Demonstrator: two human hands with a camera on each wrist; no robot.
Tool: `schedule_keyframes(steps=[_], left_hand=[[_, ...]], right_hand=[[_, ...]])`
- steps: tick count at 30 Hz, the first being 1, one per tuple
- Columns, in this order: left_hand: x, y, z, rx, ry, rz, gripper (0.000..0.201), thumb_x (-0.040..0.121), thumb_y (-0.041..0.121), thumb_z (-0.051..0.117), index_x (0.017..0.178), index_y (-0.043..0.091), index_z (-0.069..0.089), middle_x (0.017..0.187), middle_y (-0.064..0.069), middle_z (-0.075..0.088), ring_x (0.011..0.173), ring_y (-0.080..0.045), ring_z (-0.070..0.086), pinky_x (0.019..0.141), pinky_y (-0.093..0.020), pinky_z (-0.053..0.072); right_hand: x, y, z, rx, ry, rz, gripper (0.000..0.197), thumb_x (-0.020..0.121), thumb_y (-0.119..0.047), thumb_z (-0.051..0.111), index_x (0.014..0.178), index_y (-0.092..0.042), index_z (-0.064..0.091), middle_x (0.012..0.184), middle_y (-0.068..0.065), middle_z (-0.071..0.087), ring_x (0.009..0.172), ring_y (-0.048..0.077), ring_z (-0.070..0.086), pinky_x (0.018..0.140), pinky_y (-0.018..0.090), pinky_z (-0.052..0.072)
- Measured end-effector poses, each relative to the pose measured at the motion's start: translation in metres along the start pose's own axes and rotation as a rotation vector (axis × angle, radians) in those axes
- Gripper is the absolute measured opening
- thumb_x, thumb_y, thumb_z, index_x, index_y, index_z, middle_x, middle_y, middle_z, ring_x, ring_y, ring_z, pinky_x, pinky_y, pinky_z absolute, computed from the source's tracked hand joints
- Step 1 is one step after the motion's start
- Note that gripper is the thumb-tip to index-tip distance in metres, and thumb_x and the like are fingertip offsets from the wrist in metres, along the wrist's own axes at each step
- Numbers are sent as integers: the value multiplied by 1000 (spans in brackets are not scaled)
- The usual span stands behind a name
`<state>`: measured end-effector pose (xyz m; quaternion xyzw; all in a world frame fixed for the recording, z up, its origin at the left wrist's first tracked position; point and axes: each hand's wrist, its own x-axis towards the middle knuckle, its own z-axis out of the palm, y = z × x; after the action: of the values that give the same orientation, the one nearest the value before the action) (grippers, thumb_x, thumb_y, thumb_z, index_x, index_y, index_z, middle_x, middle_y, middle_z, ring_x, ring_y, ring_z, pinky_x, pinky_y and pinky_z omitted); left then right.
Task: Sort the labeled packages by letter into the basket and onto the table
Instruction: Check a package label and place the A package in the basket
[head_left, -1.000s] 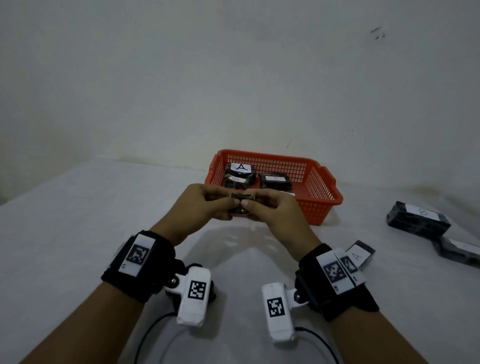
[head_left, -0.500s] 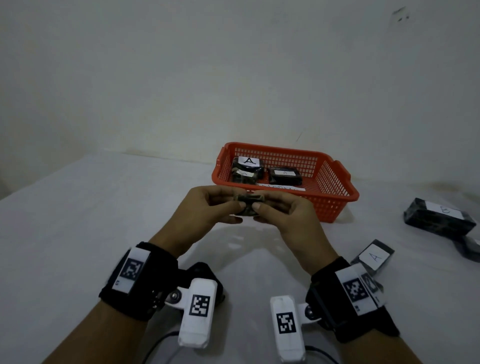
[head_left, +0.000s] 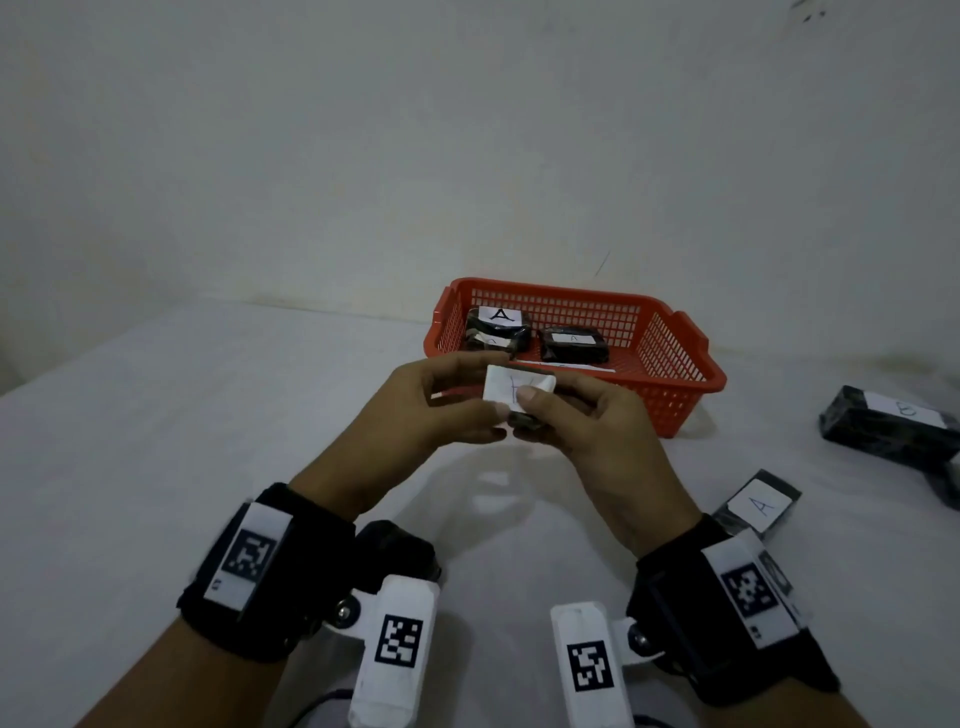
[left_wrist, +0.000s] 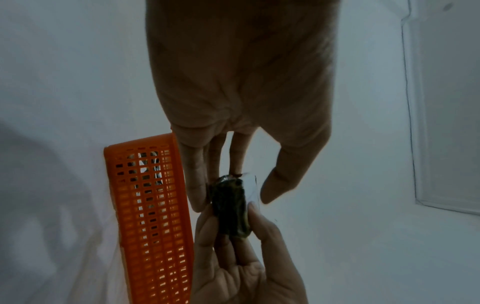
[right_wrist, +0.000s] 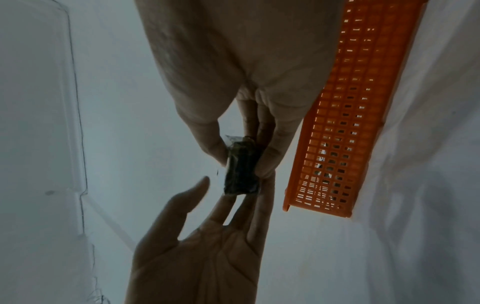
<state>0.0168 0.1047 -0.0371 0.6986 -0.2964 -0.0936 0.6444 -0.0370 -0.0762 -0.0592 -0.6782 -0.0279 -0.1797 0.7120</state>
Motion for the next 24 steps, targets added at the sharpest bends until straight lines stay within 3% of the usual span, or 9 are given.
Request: schedule_keyframes(steps=[2,5,12,15,19,24], left_hand=[[-1,0,3,-18,35,3,35,94,9,67,127,18,67,111,0,78,102,-16,75,84,-28,61],[-1,-1,3,3,90,11,34,92,7,69,125,14,69,106,-2,79,98,-17,76,86,-30,62],[-2,3,4,27,110,-3,30,90,10,72,119,18,72,101,-1,80,94,-16,77,86,-31,62],[-3,5,3,21,141,7,33,86,7,74,117,17,71,103,0,79,97,-15,76,90,-34,61],[-4,7,2,60,127,38,36,83,4,77,116,18,70,106,3,78,102,-10,74,92,-31,59],[-4,5,3,34,74,6,33,87,9,74,117,21,71,109,6,77,105,-10,73,91,-29,60]], right_hand=[[0,-1,0,-12,-7,-24,26,94,-11,72,119,-5,74,110,9,80,102,22,77,86,33,63],[-2,-3,1,-8,-24,-20,27,94,-11,72,120,-7,74,111,8,80,102,21,77,84,32,64],[-5,-5,-1,-72,-29,-63,30,92,-10,74,122,-8,74,114,6,79,104,19,77,87,32,63],[-4,-6,-1,-32,-52,10,28,94,-16,72,121,-10,74,113,6,79,104,20,76,85,30,63],[-2,-8,-5,29,-74,117,22,98,-29,64,108,-15,78,108,7,80,100,25,77,83,32,64],[-1,-5,-8,-11,-60,64,23,96,-12,69,118,-8,75,111,7,80,104,22,77,87,34,63]])
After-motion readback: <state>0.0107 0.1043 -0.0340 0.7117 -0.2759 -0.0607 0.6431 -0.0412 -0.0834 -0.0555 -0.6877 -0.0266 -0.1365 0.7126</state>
